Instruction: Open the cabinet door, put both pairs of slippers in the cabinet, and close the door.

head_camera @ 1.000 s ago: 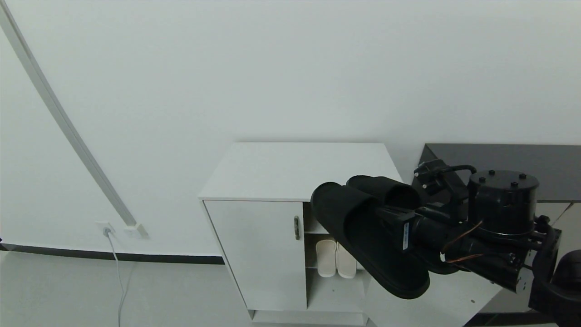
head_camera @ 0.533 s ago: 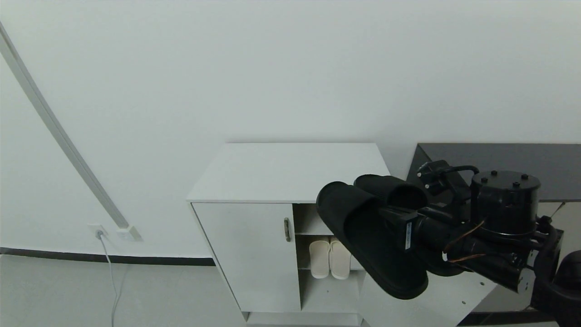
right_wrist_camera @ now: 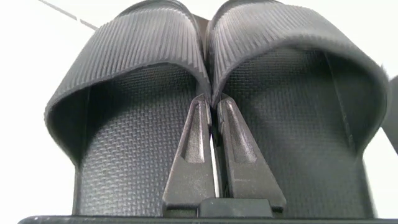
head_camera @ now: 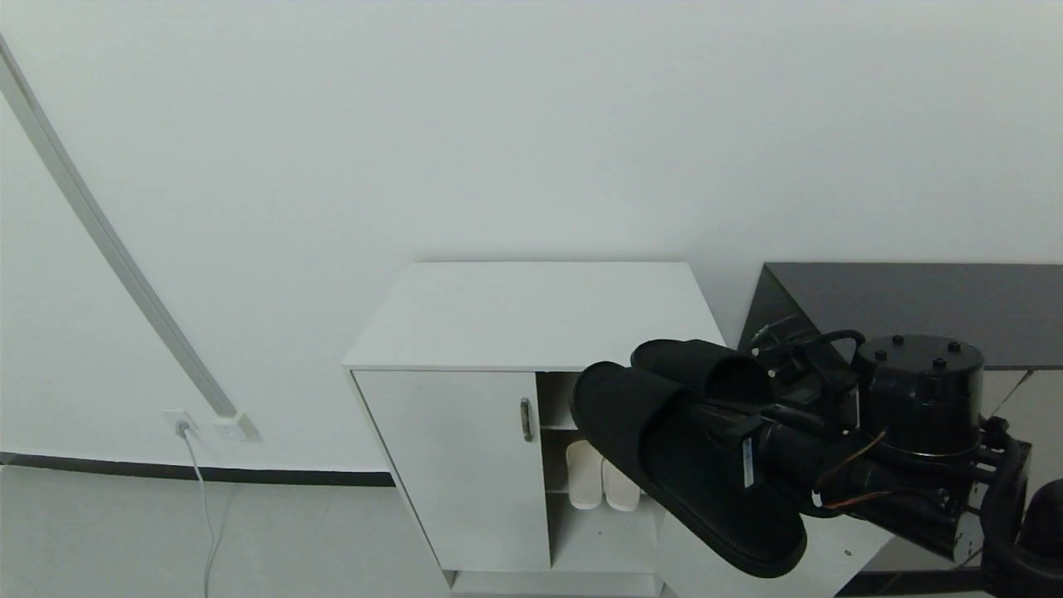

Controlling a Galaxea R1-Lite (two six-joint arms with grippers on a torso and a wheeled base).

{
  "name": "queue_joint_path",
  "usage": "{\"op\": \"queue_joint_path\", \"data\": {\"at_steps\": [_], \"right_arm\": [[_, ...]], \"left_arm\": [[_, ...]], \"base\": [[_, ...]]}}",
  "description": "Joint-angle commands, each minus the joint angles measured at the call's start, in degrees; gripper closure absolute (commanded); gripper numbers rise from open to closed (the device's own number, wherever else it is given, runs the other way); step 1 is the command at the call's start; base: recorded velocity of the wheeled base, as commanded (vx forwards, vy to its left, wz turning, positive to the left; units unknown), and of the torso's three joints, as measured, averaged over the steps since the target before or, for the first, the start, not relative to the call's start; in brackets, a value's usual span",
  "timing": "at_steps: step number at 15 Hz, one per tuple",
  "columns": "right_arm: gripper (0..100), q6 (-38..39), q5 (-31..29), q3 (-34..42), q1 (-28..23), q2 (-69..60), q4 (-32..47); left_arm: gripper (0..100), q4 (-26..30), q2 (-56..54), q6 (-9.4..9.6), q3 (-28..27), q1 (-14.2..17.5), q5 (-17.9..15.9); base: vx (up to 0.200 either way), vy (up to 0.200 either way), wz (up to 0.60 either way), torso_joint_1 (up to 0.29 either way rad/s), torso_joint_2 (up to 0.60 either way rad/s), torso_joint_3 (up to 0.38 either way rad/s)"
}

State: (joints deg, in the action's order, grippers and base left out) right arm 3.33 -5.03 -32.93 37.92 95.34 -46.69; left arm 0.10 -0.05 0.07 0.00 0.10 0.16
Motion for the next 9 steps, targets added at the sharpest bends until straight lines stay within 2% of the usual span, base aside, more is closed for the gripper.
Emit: {"op": "queue_joint_path", "data": {"at_steps": [1, 9], "right_arm": [[100, 0.1, 0.02, 0.06, 0.31, -0.16, 0.02], [100, -0.08, -0.24, 1.64, 2.33, -1.48, 0.02]], "left_arm": [[100, -0.01, 0.05, 0.01, 0.0, -0.01, 0.02], [100, -0.01, 0.05, 0.01, 0.0, -0.01, 0.02]], "base": [[0.0, 0.0, 0.0, 0.0, 0.0, 0.0], [0.0, 0.0, 0.0, -0.009, 0.02, 0.012]]}}
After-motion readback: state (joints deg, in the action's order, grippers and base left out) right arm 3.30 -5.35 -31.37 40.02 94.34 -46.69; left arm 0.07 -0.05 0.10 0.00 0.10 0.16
